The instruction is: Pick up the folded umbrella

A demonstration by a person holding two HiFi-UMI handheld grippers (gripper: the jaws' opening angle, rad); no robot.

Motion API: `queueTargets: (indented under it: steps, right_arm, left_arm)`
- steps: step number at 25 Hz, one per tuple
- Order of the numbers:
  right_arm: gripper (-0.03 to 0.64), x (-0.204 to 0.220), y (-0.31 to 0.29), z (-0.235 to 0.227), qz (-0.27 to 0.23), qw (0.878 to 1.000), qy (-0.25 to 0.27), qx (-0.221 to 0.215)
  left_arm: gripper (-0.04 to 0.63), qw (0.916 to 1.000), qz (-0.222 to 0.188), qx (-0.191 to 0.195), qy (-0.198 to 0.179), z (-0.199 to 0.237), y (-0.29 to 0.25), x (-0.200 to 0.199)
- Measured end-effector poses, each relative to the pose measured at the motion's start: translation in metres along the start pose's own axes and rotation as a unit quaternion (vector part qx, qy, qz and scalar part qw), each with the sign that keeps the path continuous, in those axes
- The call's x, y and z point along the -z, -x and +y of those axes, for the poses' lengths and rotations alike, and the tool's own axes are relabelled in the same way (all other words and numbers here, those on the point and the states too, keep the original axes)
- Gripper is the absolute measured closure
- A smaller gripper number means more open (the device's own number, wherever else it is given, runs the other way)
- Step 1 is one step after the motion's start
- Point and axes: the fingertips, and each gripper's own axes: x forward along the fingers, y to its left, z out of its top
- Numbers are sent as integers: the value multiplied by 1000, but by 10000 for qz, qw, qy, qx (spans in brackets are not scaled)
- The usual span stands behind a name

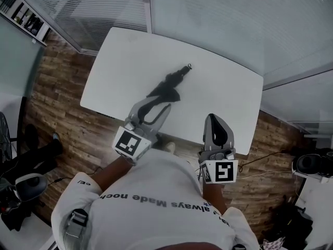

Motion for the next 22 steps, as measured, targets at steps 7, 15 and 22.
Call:
queueTargets:
  steps: [7,15,22]
  right_arm:
    - [615,-13,-62,-3,-64,10000,55,-19]
    - [615,-19,-96,-22,-116,9999,63,65]
    - [615,-19,-104,-49,-135,9999,7,69]
  left_arm:
    - [466,9999,-94,71,-61,53,-26,-18]
    - [466,9997,-159,162,-69,78,-57,-31]
    - [466,9999,-117,92,-64,78,-80,-33]
